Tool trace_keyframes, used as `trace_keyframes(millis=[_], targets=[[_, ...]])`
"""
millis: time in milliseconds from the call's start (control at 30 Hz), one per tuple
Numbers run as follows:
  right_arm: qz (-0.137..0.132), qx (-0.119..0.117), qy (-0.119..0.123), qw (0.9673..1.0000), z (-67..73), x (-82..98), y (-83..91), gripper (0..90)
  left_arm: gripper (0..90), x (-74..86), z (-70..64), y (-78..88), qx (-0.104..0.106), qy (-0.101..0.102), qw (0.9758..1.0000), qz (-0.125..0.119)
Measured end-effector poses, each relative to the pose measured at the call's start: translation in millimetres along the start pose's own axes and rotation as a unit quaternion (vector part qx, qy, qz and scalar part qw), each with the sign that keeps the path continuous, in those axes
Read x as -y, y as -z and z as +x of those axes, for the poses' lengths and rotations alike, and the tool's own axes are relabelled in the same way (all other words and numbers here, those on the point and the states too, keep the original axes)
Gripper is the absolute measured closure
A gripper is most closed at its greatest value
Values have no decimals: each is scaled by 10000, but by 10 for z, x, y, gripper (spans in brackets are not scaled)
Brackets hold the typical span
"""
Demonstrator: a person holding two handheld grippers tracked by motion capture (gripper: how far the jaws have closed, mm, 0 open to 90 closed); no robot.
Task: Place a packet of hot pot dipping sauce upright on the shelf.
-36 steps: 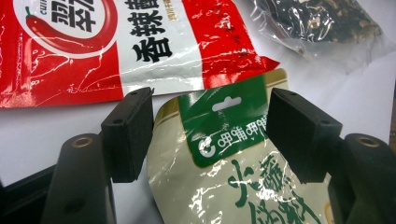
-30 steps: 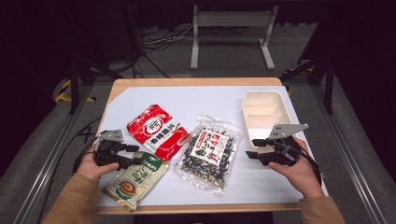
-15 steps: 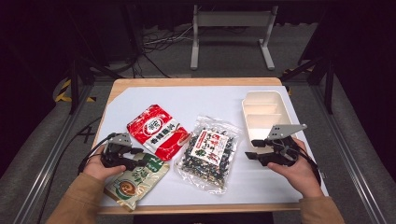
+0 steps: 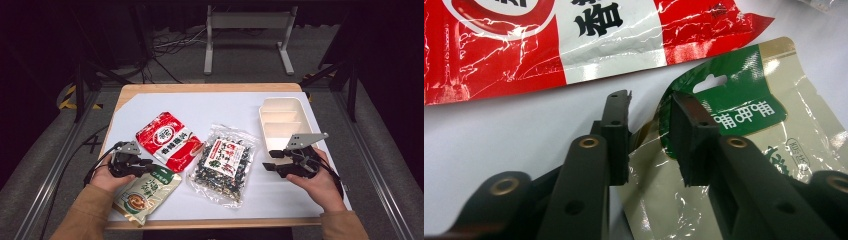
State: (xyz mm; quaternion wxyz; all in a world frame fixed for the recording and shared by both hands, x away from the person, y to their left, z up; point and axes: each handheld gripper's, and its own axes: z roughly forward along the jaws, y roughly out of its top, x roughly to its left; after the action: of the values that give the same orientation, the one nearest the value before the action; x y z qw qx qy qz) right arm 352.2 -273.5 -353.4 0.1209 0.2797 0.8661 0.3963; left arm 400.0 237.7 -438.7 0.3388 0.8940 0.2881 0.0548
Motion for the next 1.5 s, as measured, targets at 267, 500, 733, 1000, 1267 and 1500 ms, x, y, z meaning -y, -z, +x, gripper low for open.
trace_keyframes(millis=[267, 500, 733, 1000, 1267, 1500], targets=[[7, 16, 3, 10000, -1, 1, -8, 485, 778, 4, 7, -21, -3, 30, 10000, 74], [11, 11, 9, 10000, 5, -1, -13, 482, 857, -5, 1, -47, -61, -44, 9999, 152], [13, 15, 9, 10000, 5, 0, -12, 482, 900, -19, 1, -18, -95, 100, 9998, 173], [-4, 33, 9, 10000, 8, -7, -8, 482, 900, -72, -29, 251, -38, 156, 9999, 54], [-35, 60, 10, 10000, 19, -19, 15, 482, 900, -158, -182, 590, -199, -68, 9997, -114], [-77, 104, -21, 9999, 11, -21, 51, 482, 900, -236, -359, 917, -285, -393, 9984, -302]])
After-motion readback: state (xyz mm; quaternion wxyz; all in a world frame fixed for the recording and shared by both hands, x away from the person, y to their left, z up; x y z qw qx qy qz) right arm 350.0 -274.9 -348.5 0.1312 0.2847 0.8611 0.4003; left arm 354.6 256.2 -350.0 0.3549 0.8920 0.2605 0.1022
